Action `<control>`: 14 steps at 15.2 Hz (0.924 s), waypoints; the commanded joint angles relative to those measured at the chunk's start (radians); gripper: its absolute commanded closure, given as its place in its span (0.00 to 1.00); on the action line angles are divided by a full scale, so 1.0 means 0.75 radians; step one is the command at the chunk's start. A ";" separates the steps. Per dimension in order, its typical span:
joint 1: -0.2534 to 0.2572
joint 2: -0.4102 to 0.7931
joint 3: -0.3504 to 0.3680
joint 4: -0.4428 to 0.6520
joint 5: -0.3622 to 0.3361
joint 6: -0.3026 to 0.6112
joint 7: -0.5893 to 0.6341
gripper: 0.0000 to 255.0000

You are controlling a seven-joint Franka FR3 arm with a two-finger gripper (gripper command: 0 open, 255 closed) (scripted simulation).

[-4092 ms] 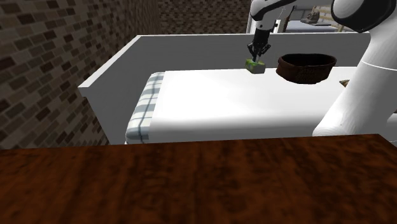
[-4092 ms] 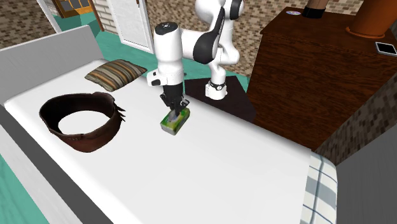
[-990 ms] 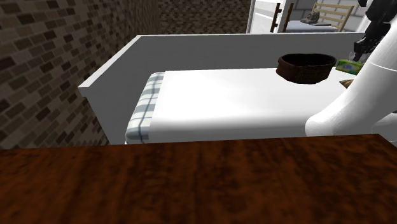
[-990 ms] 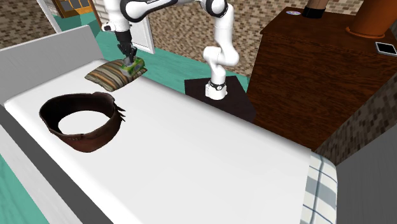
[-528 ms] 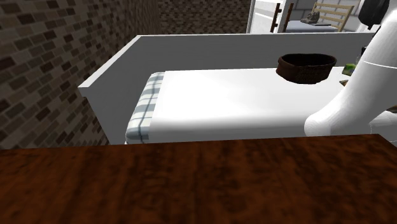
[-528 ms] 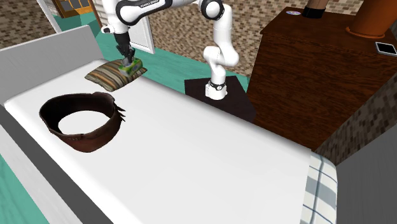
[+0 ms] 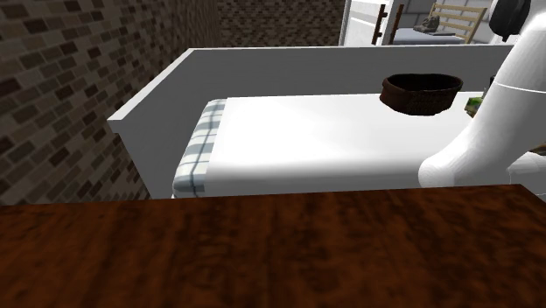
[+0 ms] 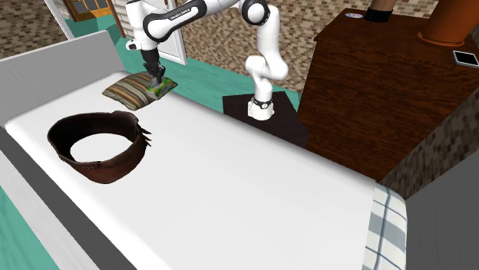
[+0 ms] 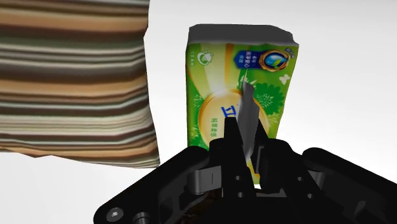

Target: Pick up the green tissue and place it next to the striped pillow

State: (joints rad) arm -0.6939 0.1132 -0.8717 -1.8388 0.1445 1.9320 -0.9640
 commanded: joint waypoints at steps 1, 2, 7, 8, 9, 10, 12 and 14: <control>0.001 0.004 0.002 -0.034 0.005 0.038 -0.004 1.00; 0.000 0.009 0.002 -0.048 0.011 0.055 -0.009 1.00; -0.008 0.042 0.008 -0.110 0.044 0.136 -0.034 1.00; -0.010 0.049 0.010 -0.121 0.052 0.152 -0.040 1.00; -0.012 0.057 0.012 -0.132 0.060 0.167 -0.046 1.00; -0.014 0.066 0.014 -0.143 0.068 0.183 -0.052 1.00; -0.020 0.083 0.018 -0.164 0.087 0.214 -0.066 1.00; -0.025 0.102 0.024 -0.183 0.106 0.245 -0.080 1.00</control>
State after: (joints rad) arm -0.7094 0.1799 -0.8565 -1.9707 0.2142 2.1031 -1.0166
